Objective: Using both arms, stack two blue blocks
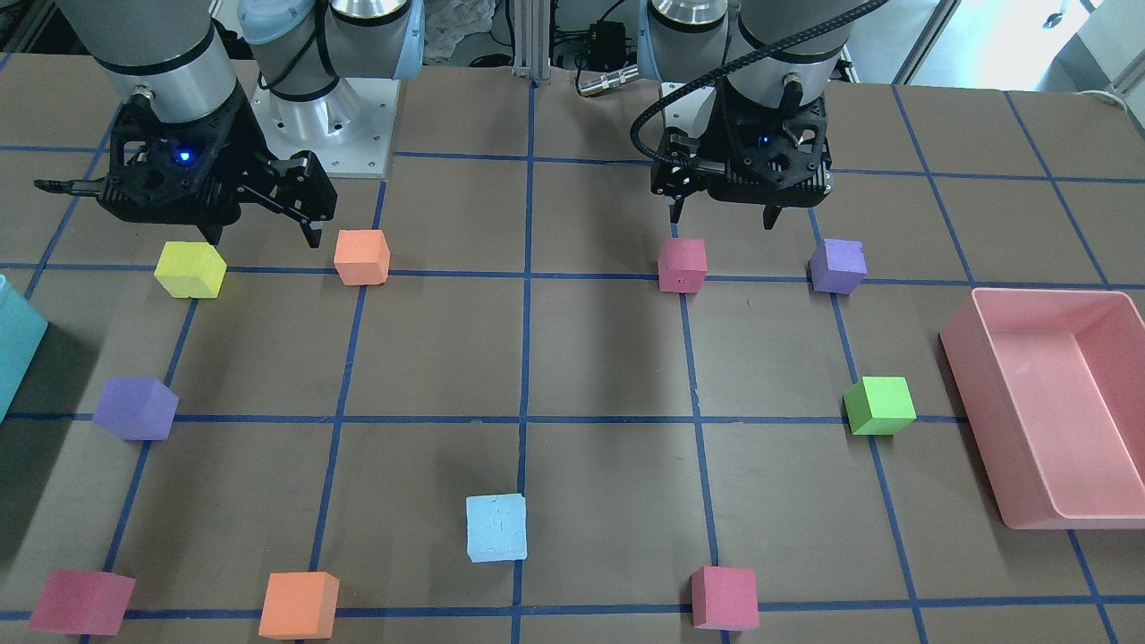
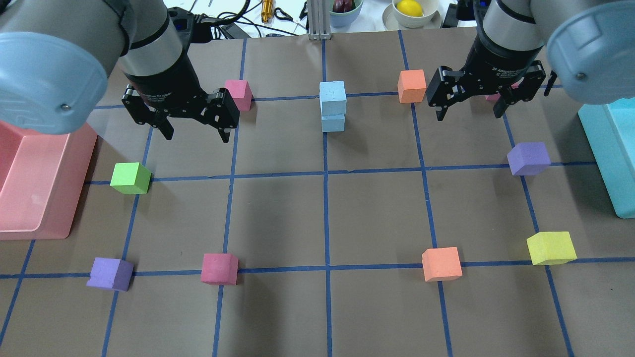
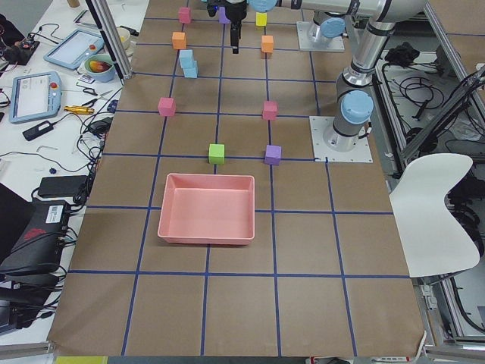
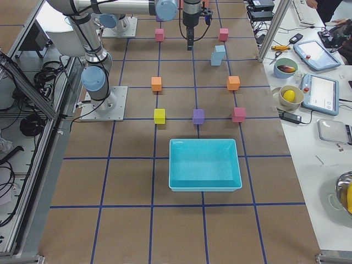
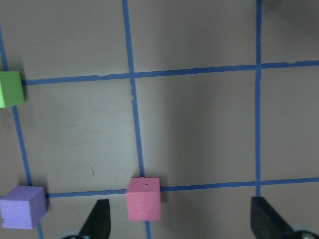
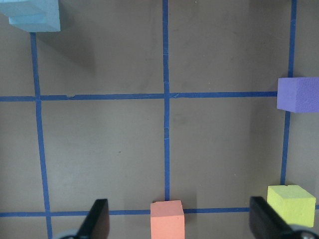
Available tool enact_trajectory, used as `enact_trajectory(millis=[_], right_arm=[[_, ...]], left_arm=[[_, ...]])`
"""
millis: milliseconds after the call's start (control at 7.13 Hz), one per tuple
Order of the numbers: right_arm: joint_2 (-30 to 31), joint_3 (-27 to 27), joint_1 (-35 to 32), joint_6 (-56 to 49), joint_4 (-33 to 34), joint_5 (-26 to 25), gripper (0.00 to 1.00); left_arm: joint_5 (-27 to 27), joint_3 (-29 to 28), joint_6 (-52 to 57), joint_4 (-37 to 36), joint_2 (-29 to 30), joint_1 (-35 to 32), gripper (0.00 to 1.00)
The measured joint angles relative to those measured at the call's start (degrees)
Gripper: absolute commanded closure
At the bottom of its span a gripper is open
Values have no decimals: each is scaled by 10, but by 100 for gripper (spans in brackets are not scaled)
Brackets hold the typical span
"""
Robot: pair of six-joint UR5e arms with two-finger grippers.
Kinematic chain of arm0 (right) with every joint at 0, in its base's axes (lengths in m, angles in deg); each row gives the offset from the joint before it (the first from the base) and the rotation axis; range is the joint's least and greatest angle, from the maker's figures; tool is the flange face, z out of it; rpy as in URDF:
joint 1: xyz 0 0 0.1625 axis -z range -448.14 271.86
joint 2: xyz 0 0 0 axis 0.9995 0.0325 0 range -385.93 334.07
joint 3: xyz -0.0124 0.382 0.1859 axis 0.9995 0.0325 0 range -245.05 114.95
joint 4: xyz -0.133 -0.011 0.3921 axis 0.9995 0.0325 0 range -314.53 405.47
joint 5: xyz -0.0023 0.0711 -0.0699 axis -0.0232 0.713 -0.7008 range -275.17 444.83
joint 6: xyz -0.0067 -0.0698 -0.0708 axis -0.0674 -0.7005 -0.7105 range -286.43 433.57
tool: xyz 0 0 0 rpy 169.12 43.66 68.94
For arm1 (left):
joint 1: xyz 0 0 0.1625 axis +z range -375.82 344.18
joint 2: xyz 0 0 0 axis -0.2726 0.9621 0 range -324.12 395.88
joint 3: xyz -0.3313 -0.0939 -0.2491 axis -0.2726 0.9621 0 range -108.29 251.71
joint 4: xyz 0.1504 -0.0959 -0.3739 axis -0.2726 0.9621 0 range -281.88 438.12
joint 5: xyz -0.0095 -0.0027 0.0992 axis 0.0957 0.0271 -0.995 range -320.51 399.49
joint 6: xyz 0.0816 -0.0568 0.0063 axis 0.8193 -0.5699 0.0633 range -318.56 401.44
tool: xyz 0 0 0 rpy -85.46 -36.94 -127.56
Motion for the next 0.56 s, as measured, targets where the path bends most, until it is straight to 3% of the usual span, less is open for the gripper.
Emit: enact_trajectory(millis=[561], right_arm=[[0,-1,0,0,-2,-2,0]], left_arm=[[21,-26,-1,-4,13,12,0]])
